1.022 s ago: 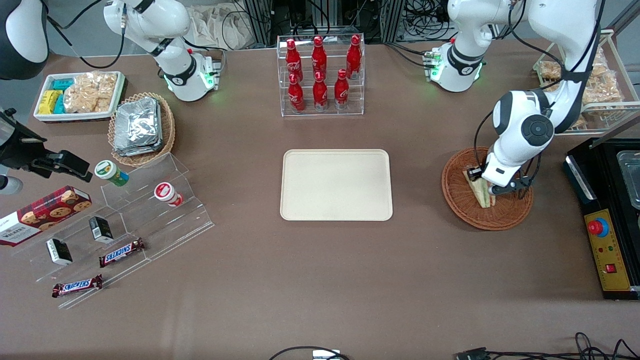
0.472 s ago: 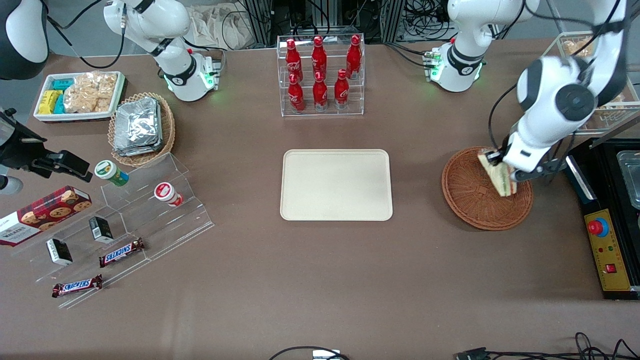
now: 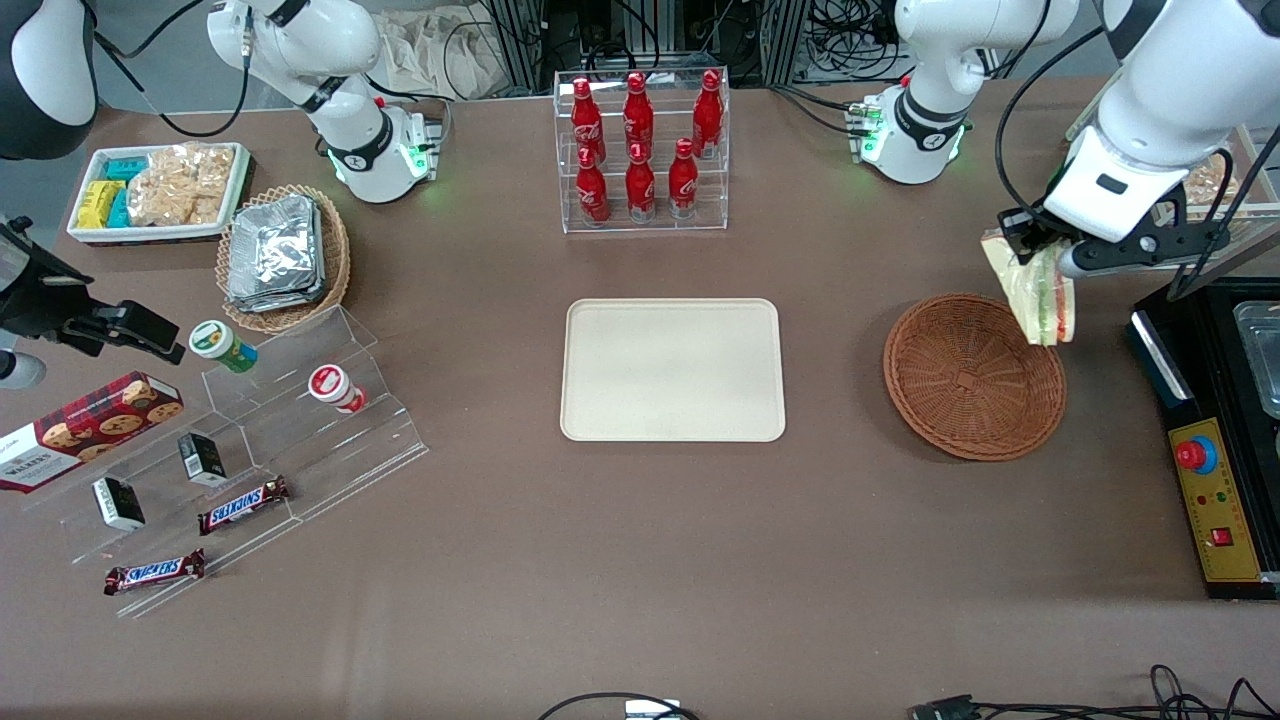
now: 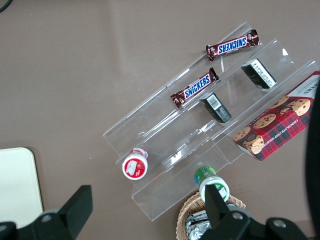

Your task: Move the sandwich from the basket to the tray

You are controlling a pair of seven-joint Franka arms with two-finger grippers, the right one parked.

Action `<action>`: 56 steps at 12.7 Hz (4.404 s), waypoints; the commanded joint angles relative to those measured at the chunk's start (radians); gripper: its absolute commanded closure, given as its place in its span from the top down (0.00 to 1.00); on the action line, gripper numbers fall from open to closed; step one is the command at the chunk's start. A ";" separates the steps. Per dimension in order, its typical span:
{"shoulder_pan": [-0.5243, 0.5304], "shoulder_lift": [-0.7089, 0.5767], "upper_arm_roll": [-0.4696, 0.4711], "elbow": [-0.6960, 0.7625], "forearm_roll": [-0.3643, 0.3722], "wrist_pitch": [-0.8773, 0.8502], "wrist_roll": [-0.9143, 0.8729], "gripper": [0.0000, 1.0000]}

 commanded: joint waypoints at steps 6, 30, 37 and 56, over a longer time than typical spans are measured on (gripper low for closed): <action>0.002 0.060 -0.144 0.171 -0.066 -0.075 -0.089 0.00; -0.025 0.589 -0.425 -0.277 0.173 0.818 -0.419 0.00; -0.015 0.507 -0.425 -0.236 0.153 0.667 -0.428 1.00; -0.013 0.055 0.101 0.114 -0.017 -0.010 0.115 1.00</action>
